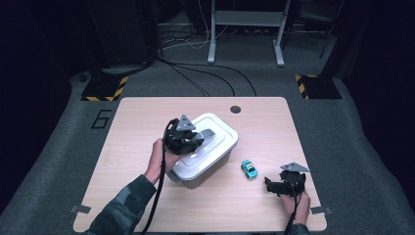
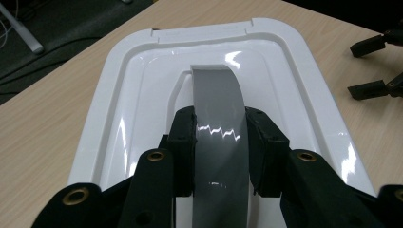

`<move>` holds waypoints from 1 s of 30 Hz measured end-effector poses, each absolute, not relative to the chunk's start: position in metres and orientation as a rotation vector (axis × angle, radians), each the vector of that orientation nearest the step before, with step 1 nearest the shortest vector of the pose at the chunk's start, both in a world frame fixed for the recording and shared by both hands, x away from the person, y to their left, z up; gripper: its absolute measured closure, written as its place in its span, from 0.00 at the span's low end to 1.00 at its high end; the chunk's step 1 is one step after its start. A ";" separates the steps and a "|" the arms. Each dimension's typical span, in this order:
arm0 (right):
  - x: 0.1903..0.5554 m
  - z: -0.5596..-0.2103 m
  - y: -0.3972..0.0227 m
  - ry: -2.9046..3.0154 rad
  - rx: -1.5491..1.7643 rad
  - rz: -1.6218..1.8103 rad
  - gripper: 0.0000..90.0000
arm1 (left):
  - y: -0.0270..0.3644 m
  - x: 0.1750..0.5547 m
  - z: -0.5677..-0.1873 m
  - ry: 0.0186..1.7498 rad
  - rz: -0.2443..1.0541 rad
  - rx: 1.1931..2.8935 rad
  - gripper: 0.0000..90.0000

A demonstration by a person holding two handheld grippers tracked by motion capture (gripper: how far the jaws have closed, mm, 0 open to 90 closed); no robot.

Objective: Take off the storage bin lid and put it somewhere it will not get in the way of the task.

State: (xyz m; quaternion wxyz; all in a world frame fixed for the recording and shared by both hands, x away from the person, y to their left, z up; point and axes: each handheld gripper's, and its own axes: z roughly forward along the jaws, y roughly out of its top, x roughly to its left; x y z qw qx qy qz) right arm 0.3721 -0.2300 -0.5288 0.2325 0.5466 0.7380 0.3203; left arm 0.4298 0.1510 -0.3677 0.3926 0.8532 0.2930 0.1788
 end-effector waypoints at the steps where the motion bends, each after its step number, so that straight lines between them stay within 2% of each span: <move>1: 0.372 -0.529 -0.230 2.028 1.502 0.881 0.04 | 0.152 0.430 -0.366 0.742 0.454 2.166 0.74; 30: 0.372 -0.529 -0.230 2.027 1.503 0.878 0.04 | 0.179 0.422 -0.324 0.729 0.526 2.099 0.74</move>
